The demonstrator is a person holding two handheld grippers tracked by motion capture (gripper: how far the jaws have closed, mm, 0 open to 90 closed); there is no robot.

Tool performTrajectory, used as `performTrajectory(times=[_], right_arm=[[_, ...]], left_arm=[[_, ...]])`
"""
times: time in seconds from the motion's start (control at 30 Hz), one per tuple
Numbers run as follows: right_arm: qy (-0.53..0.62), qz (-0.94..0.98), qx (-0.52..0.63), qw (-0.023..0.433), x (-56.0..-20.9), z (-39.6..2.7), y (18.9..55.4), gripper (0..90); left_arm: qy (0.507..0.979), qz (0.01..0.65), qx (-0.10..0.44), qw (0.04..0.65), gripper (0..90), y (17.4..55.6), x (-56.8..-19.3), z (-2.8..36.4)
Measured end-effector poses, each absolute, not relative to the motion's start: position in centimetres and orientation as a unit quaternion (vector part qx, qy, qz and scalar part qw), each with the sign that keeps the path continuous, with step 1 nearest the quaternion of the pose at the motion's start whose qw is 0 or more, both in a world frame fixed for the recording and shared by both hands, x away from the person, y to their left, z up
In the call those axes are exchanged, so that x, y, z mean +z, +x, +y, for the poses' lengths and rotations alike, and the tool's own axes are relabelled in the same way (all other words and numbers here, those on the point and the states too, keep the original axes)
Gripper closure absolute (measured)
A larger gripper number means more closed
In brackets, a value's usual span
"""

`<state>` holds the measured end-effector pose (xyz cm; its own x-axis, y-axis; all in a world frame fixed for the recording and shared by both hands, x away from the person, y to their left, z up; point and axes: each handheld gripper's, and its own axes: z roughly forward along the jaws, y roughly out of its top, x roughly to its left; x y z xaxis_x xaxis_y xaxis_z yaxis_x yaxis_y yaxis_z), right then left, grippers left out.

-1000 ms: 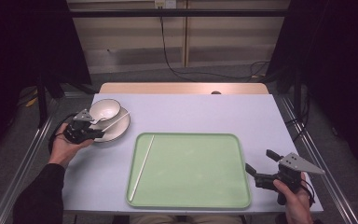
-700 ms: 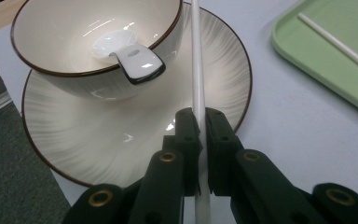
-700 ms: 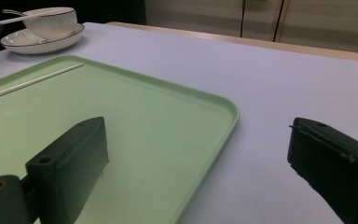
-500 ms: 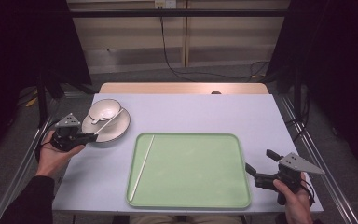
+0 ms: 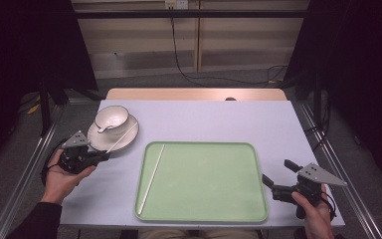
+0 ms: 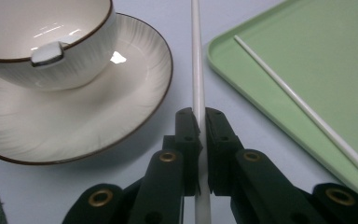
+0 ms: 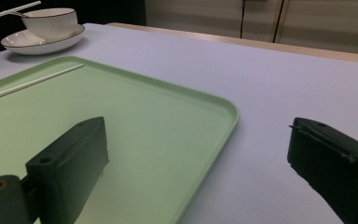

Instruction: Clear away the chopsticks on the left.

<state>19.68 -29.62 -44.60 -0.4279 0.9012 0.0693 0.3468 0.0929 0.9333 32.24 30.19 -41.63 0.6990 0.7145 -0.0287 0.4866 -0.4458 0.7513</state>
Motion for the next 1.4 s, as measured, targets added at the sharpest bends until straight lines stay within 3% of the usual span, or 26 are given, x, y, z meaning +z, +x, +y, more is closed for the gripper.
performTrajectory(times=[0.9, 1.1, 1.4], right_arm=[[0.456, 0.685, 0.494, 0.282, -44.5, -29.6, 19.6, 5.0], [0.456, 0.685, 0.494, 0.281, -44.5, -29.5, 19.6, 5.0], [0.456, 0.685, 0.494, 0.281, -44.5, -29.5, 19.6, 5.0]], left_arm=[[0.804, 0.422, 0.148, 0.392, 85.3, 26.2, -42.1, 26.4], [0.772, 0.481, 0.154, 0.386, 85.3, 25.0, -42.3, 25.5], [0.753, 0.502, 0.15, 0.399, 85.3, 24.2, -42.8, 23.8]])
